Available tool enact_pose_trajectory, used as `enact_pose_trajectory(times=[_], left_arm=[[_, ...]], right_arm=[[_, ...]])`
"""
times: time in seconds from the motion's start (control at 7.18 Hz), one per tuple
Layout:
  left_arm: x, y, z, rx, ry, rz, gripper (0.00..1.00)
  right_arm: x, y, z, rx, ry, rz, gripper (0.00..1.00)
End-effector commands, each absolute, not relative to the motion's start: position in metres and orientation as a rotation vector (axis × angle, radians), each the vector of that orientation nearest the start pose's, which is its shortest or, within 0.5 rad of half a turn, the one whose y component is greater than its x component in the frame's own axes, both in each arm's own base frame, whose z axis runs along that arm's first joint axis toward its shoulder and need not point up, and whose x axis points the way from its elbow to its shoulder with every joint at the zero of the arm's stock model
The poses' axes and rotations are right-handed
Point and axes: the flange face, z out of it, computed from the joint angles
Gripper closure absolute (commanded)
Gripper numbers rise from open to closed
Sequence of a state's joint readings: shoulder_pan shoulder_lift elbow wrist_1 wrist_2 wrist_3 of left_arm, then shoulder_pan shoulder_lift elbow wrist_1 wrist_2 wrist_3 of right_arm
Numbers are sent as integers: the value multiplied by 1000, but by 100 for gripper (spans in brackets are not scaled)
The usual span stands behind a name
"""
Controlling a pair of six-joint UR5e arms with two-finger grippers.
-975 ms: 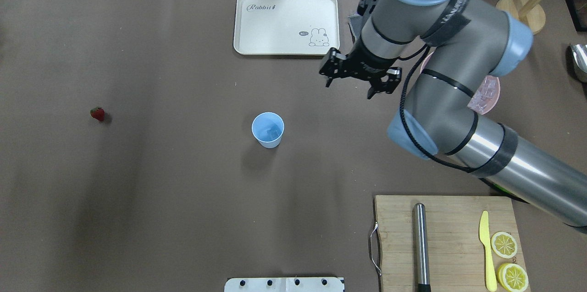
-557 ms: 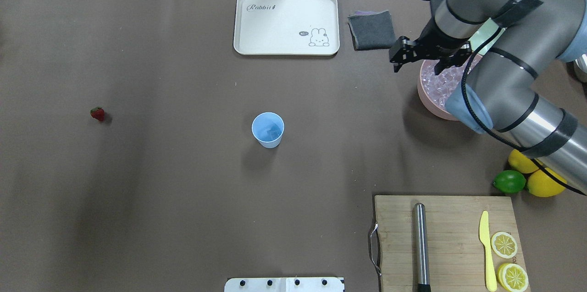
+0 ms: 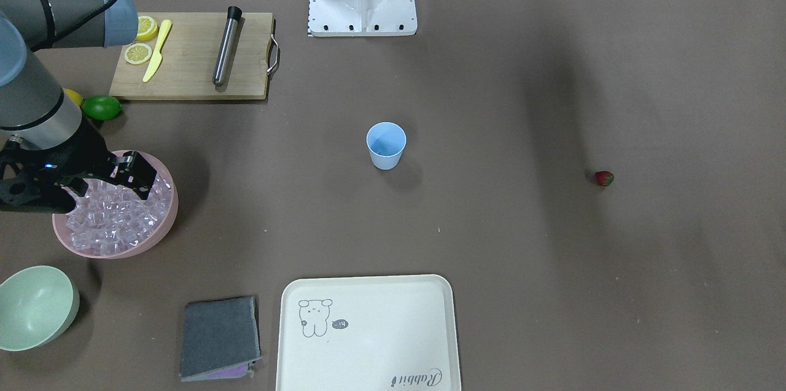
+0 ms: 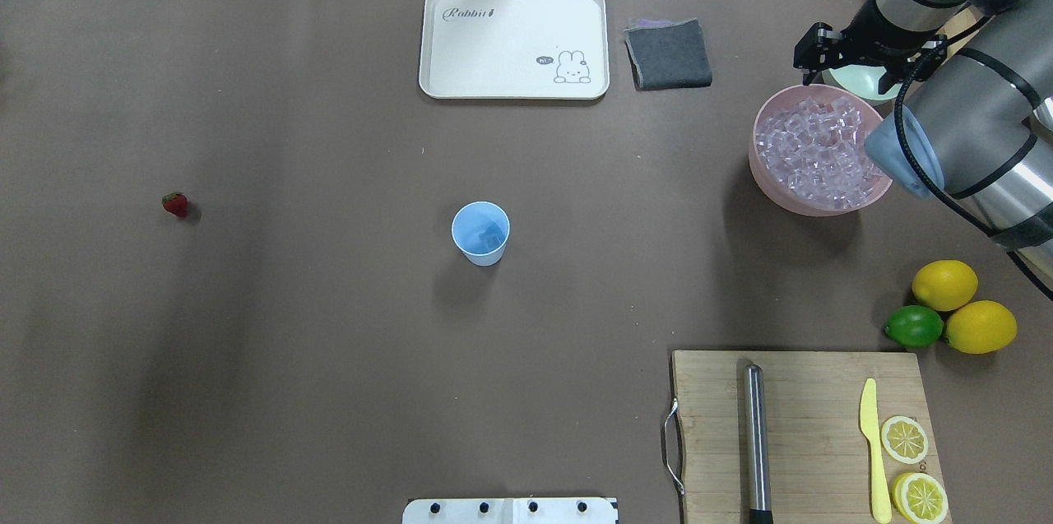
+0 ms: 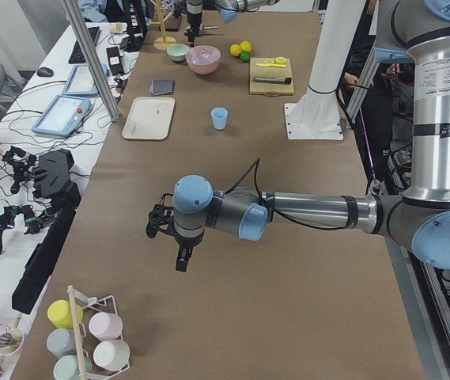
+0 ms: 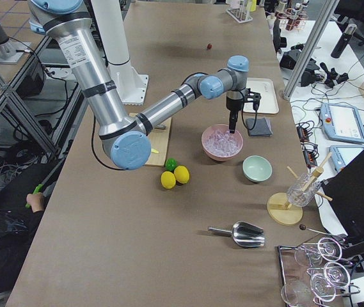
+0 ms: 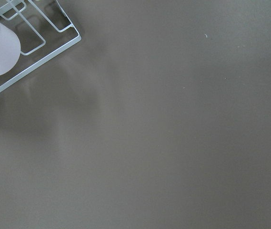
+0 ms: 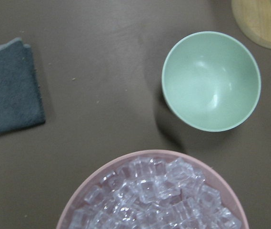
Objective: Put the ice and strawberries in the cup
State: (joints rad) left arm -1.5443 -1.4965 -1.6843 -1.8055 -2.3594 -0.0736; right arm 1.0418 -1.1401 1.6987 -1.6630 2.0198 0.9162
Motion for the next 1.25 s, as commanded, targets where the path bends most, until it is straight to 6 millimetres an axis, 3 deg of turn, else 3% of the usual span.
enact_pose_trajectory(times=[0.0, 0.56, 0.84, 1.11], left_arm=[[-49, -478, 610, 221, 797, 66, 2], [-45, -478, 611, 221, 796, 75, 2], [-44, -479, 611, 222, 797, 77, 2], [-44, -481, 611, 222, 797, 77, 2]], right_arm=[[-237, -607, 404, 71, -555, 322, 20], [-266, -610, 407, 85, -560, 294, 26], [-291, -620, 443, 105, -587, 266, 26], [-294, -619, 450, 100, -589, 262, 27]])
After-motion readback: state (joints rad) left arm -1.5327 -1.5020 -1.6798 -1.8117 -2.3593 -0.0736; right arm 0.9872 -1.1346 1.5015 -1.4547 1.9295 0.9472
